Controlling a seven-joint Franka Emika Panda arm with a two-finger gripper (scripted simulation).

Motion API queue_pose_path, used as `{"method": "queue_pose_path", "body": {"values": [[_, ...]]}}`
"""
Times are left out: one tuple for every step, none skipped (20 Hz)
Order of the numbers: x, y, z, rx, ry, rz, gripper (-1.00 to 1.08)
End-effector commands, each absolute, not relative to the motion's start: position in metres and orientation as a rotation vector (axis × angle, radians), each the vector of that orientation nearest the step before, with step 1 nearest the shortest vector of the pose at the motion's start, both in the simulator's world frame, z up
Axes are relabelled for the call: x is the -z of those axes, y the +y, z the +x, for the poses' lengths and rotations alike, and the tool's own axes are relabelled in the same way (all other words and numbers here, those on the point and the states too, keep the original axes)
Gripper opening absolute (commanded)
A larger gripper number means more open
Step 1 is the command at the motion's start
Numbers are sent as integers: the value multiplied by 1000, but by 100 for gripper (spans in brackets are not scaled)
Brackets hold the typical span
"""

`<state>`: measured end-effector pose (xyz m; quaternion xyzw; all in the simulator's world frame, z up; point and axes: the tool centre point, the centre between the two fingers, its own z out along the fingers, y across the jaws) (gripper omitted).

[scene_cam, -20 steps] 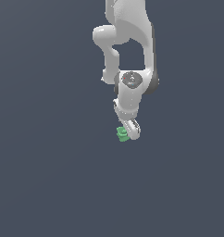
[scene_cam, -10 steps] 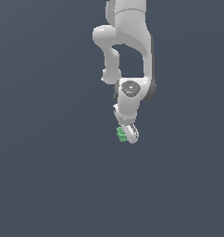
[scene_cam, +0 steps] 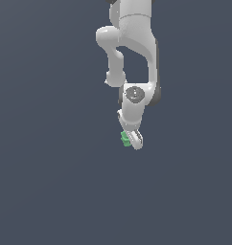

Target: Pick up the object and move it to a goal position.

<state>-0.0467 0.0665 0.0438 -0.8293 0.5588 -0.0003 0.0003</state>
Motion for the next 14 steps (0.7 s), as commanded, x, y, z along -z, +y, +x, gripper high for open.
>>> {"method": "queue_pose_path", "body": {"values": [[-43, 66, -47, 0, 1755, -2606, -100], [-43, 66, -47, 0, 1755, -2606, -100], [-43, 66, -47, 0, 1755, -2606, -100], [-43, 66, -47, 0, 1755, -2606, -100], [-43, 66, -47, 0, 1755, -2606, -100], [-44, 67, -47, 1, 1755, -2605, -100], [-44, 66, -47, 1, 1755, -2605, -100], [-45, 66, -47, 1, 1755, -2605, -100], [-45, 65, -48, 1, 1755, -2605, -100], [-47, 63, -48, 1, 1755, -2605, -100], [-48, 61, -49, 1, 1755, -2605, -100], [-50, 59, -50, 1, 1755, -2605, -100], [-53, 56, -52, 1, 1755, -2605, -100], [-56, 53, -53, 0, 1755, -2604, -100]]}}
